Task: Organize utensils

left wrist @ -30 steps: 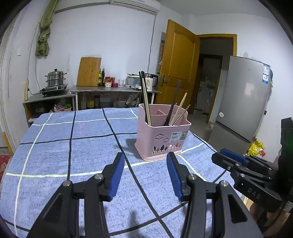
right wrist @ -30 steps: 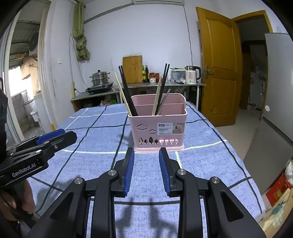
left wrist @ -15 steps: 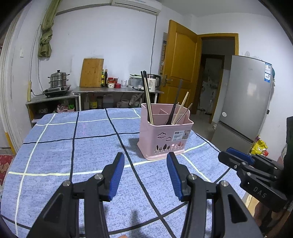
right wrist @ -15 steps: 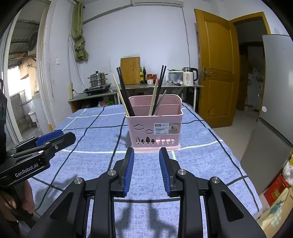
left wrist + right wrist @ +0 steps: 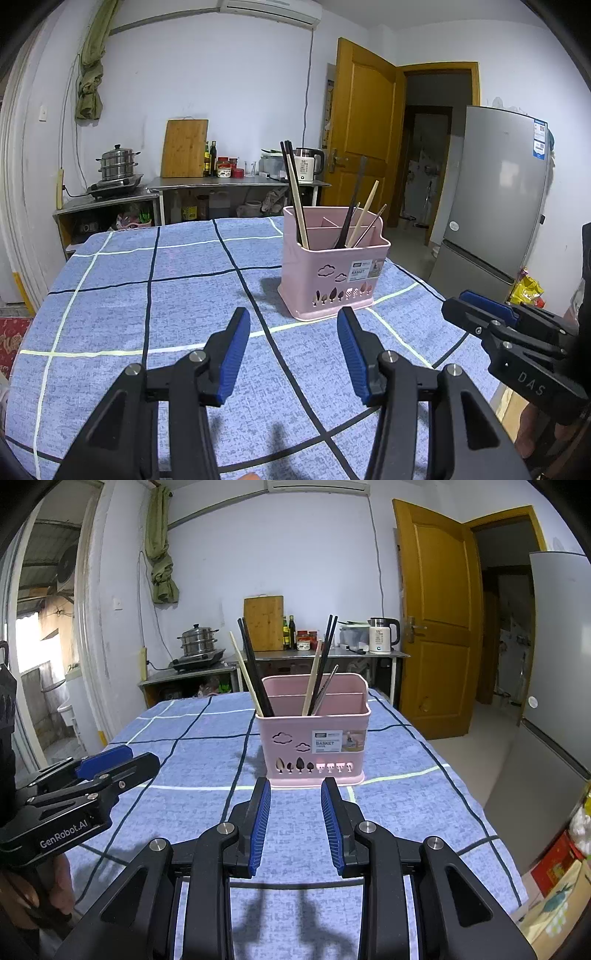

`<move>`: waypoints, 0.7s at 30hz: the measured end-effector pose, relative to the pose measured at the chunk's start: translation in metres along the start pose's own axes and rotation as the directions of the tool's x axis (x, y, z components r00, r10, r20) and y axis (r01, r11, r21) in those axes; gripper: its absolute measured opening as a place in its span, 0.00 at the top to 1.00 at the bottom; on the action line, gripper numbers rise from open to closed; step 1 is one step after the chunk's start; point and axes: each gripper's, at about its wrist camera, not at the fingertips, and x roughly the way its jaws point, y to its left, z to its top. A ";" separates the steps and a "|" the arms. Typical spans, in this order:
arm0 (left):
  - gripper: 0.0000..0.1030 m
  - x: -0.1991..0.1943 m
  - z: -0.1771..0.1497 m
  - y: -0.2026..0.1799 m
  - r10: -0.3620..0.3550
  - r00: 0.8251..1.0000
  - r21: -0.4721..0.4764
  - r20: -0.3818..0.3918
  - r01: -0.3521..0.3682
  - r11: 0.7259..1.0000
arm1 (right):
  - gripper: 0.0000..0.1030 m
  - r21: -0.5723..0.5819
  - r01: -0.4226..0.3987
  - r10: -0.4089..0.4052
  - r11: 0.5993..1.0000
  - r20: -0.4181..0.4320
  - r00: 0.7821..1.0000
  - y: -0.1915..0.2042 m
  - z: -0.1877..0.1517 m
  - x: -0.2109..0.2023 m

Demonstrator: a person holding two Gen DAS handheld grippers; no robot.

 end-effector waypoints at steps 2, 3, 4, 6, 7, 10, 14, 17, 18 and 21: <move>0.50 -0.001 0.001 0.000 0.000 1.000 -0.001 0.002 0.000 1.000 | 0.71 -0.002 0.000 0.000 1.000 0.000 1.000 0.001 0.000 0.000; 0.50 -0.001 0.001 0.000 0.002 1.000 -0.002 0.004 -0.002 1.000 | 0.71 -0.002 0.000 0.000 1.000 0.000 1.000 0.001 0.001 -0.001; 0.50 -0.001 0.001 0.000 0.002 1.000 -0.002 0.005 -0.002 1.000 | 0.71 -0.002 0.000 0.000 1.000 0.000 1.000 0.001 0.001 0.000; 0.50 -0.002 0.001 0.000 0.002 1.000 -0.002 0.005 -0.002 1.000 | 0.71 -0.004 -0.001 0.001 1.000 -0.002 1.000 0.002 0.001 -0.001; 0.50 -0.002 0.001 0.000 0.002 1.000 -0.003 0.004 -0.002 1.000 | 0.71 -0.004 -0.001 0.001 1.000 0.000 1.000 0.002 0.001 -0.001; 0.50 -0.002 0.001 0.000 0.003 1.000 -0.002 0.002 -0.003 1.000 | 0.71 -0.005 -0.003 0.003 1.000 -0.002 1.000 0.003 0.001 -0.002; 0.50 -0.003 0.001 0.000 0.000 1.000 -0.004 0.002 0.000 1.000 | 0.71 -0.008 -0.003 0.003 1.000 -0.001 1.000 0.005 0.003 -0.001; 0.50 -0.003 0.001 0.000 0.000 1.000 -0.003 0.003 0.000 1.000 | 0.71 -0.008 -0.005 0.005 1.000 0.000 1.000 0.005 0.003 -0.001; 0.50 -0.003 0.000 0.000 0.001 1.000 -0.002 0.003 -0.001 1.000 | 0.71 -0.008 -0.005 0.005 1.000 -0.002 1.000 0.005 0.003 -0.001; 0.50 -0.003 0.000 0.001 0.002 1.000 -0.004 0.002 -0.002 1.000 | 0.71 -0.009 -0.006 0.006 1.000 -0.002 1.000 0.006 0.003 -0.001</move>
